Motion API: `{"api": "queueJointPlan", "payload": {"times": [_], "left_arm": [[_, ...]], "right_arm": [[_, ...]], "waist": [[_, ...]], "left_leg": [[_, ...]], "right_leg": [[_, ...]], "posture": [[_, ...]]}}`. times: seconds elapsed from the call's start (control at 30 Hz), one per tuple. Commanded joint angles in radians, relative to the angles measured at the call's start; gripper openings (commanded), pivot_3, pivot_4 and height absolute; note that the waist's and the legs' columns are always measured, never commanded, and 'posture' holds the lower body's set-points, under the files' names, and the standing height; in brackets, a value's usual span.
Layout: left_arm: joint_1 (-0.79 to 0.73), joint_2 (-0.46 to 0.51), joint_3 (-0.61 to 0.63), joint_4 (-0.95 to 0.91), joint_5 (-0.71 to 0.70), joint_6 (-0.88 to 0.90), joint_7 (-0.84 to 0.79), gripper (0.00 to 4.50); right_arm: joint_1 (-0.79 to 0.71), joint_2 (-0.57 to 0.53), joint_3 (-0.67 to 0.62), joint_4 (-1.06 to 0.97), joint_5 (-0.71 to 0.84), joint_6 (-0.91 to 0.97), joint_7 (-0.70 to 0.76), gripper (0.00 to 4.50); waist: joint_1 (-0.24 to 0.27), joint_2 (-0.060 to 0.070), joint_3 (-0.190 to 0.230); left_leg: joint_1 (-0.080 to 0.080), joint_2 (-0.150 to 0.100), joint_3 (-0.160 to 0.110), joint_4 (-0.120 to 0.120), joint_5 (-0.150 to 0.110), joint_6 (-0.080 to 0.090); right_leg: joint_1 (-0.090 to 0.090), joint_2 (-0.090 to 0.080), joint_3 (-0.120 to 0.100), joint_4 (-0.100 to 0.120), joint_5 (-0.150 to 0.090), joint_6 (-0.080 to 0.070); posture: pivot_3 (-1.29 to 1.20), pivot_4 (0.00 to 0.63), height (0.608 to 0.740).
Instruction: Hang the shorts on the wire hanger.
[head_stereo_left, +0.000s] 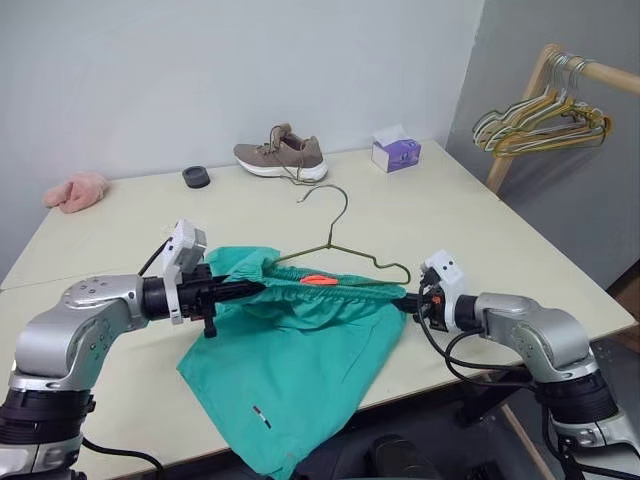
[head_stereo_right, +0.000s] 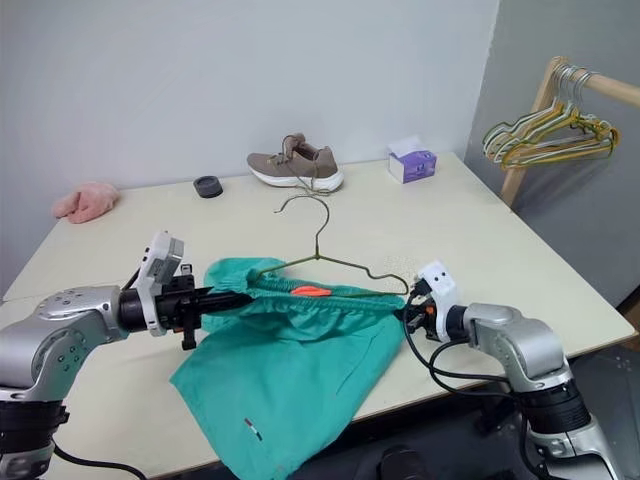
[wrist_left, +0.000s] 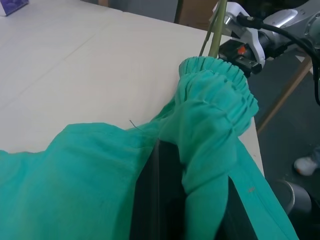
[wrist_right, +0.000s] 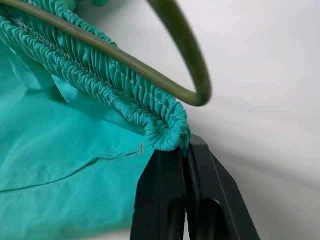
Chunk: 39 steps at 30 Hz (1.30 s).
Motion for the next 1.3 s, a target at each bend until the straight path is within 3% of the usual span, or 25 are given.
{"api": "queueJointPlan", "payload": {"times": [0.03, 0.47, 0.87, 1.3], "left_arm": [[-0.005, 0.042, 0.092, -0.009, -0.011, -0.024, -0.005, 0.00], [-0.033, 0.051, 0.120, 0.050, -0.016, -0.038, 0.020, 0.00], [-0.048, 0.010, 0.142, 0.031, -0.119, 0.011, 0.069, 0.00], [0.019, 0.047, 0.154, -0.027, -0.182, 0.074, 0.010, 0.00]], "right_arm": [[-0.003, -0.043, -0.069, 0.021, -0.017, 0.010, -0.022, 0.03], [0.016, -0.064, -0.140, 0.029, 0.034, 0.075, -0.049, 0.03], [0.022, 0.076, -0.209, -0.013, 0.173, 0.256, -0.132, 0.03], [-0.007, 0.094, -0.254, 0.037, 0.186, 0.280, -0.175, 0.03]], "waist": [[0.000, 0.000, 0.000], [0.001, 0.001, 0.000], [0.001, 0.001, 0.001], [0.001, 0.002, 0.001]], "left_leg": [[0.000, 0.000, 0.000, 0.000, 0.000, 0.000], [0.000, 0.000, 0.000, 0.000, 0.000, 0.000], [-0.001, 0.000, 0.001, -0.001, 0.000, 0.000], [-0.001, 0.000, 0.001, -0.001, 0.000, 0.000]], "right_leg": [[0.000, 0.000, 0.000, 0.000, 0.000, 0.000], [0.000, 0.000, 0.000, 0.000, 0.000, 0.000], [0.000, 0.000, 0.001, 0.000, 0.000, 0.000], [0.000, 0.001, 0.002, 0.000, 0.000, 0.000]], "posture": [[-0.27, 0.000, 0.740], [-0.28, 0.000, 0.740], [-0.27, 0.000, 0.740], [-0.27, 0.000, 0.740]]}}
